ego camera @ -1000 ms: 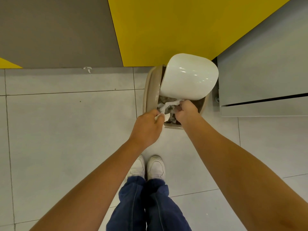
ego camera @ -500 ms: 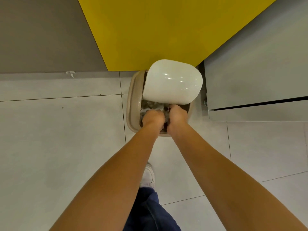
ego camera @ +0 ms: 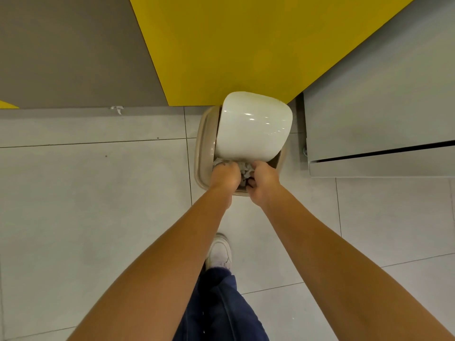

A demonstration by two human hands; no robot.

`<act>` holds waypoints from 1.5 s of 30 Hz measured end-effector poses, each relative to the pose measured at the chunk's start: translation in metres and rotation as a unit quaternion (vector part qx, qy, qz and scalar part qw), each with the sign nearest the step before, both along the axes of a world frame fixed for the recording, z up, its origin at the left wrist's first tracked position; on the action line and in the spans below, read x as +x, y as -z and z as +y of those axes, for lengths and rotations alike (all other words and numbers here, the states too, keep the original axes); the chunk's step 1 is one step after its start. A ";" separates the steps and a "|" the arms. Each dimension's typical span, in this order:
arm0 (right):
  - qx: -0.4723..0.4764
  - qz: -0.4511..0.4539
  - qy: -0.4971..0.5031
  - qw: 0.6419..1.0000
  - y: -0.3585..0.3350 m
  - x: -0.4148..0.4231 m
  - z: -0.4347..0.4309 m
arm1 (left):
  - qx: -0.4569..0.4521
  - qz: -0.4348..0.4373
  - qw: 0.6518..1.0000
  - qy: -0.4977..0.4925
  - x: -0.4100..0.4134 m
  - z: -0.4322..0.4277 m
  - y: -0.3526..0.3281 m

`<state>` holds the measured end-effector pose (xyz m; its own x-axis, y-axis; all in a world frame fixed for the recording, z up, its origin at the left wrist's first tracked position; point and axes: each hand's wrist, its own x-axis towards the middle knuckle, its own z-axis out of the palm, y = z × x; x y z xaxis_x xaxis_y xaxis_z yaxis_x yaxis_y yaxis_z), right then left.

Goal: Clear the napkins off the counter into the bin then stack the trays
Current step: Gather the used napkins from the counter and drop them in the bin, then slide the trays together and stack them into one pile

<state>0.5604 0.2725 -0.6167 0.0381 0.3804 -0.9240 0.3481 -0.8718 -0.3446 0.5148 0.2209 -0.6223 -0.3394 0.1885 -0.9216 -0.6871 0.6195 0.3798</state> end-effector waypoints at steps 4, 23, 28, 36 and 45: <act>0.005 -0.007 -0.023 1.000 -0.026 0.003 -0.008 | 0.004 0.099 0.993 0.065 0.000 -0.015 -0.039; 0.270 -0.022 -0.425 0.863 -0.268 0.004 -0.008 | 0.082 0.382 0.896 0.211 -0.026 -0.056 -0.281; 0.356 0.006 -0.477 0.803 -0.341 -0.009 -0.005 | 0.085 0.446 0.851 0.263 -0.042 -0.068 -0.354; 0.469 0.051 -0.501 0.726 -0.452 -0.048 -0.001 | 0.105 0.536 0.800 0.247 -0.070 -0.086 -0.459; 0.568 0.080 -0.514 0.638 -0.549 -0.089 -0.010 | 0.090 0.624 0.725 0.278 -0.102 -0.120 -0.547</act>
<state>0.4709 0.2623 -0.0677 -0.8313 0.5558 0.0086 0.4159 0.6323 -0.6537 0.4128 0.1013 -0.0753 -0.7138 0.6941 0.0933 0.5966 0.5330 0.6000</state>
